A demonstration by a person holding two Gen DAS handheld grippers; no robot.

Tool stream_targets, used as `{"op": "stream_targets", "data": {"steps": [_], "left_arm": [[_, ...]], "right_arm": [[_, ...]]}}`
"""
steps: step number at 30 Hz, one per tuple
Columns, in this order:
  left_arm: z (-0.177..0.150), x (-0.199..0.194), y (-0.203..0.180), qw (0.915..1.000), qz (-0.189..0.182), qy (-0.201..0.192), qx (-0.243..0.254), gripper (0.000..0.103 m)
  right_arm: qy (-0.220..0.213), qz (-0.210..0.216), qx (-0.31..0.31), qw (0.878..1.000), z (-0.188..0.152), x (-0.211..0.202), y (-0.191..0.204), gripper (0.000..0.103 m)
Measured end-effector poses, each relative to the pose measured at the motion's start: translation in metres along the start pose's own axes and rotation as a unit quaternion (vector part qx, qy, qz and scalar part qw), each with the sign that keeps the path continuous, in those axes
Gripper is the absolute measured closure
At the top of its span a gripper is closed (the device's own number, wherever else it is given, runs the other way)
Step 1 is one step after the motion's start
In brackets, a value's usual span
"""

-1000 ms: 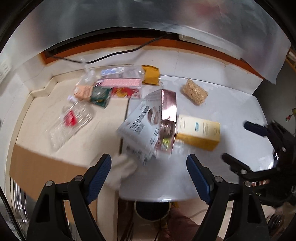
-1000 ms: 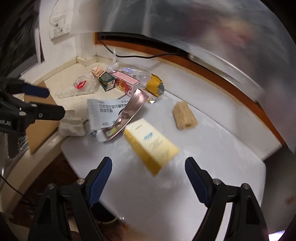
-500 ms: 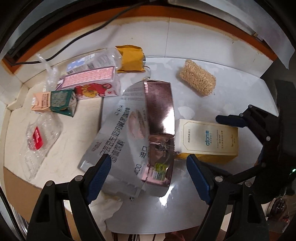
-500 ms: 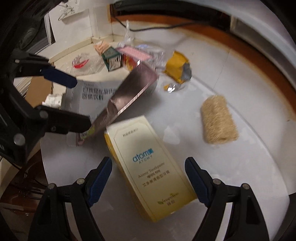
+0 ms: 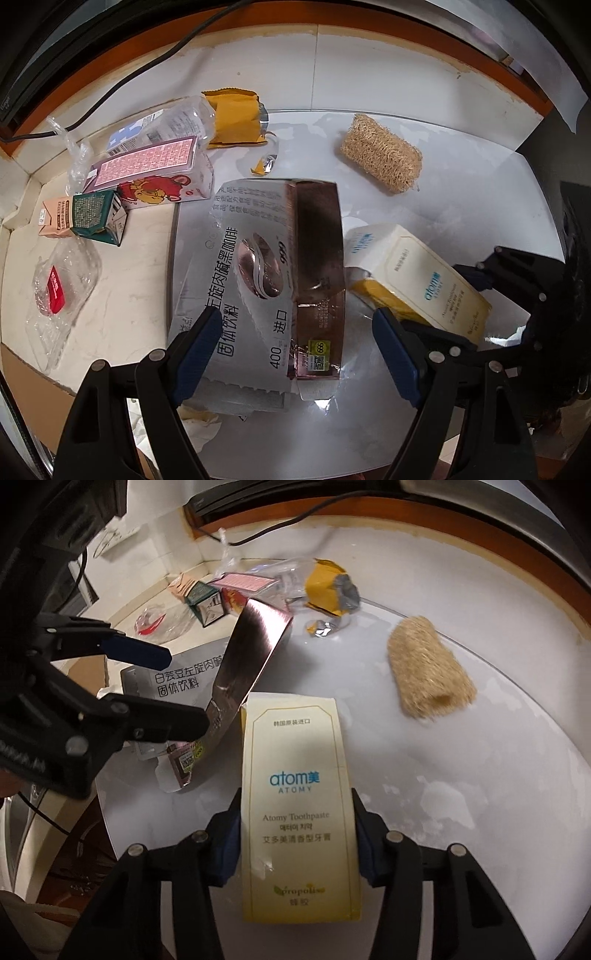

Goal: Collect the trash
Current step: 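Grasp the yellow toothpaste box with the right tool while the left tool grasps the coffee packet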

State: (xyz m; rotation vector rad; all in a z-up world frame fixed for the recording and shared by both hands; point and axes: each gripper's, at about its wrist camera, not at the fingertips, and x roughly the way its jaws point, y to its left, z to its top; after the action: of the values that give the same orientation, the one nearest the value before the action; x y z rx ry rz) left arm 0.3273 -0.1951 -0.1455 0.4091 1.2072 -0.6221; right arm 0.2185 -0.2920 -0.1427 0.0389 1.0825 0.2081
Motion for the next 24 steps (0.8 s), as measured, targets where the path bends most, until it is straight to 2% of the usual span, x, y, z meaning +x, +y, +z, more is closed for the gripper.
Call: {"op": "stream_targets", "data": {"steps": [9, 12, 18, 24], "left_arm": [[0.0, 0.007, -0.012, 0.9999, -0.015, 0.003, -0.005, 0.021], [0.0, 0.011, -0.018, 0.9999, -0.013, 0.005, -0.006, 0.021], [0.002, 0.014, -0.027, 0.9996, 0.011, -0.006, -0.025, 0.021], [0.005, 0.015, -0.04, 0.9973, 0.06, -0.029, -0.032, 0.021]], "right_arm": [[-0.023, -0.004, 0.086, 0.996, -0.018, -0.014, -0.022, 0.052], [-0.031, -0.017, 0.112, 0.993, -0.024, -0.018, -0.026, 0.052], [-0.053, -0.035, 0.156, 0.986, -0.035, -0.026, -0.032, 0.052], [-0.066, -0.039, 0.18, 0.981, -0.042, -0.03, -0.035, 0.052]]}}
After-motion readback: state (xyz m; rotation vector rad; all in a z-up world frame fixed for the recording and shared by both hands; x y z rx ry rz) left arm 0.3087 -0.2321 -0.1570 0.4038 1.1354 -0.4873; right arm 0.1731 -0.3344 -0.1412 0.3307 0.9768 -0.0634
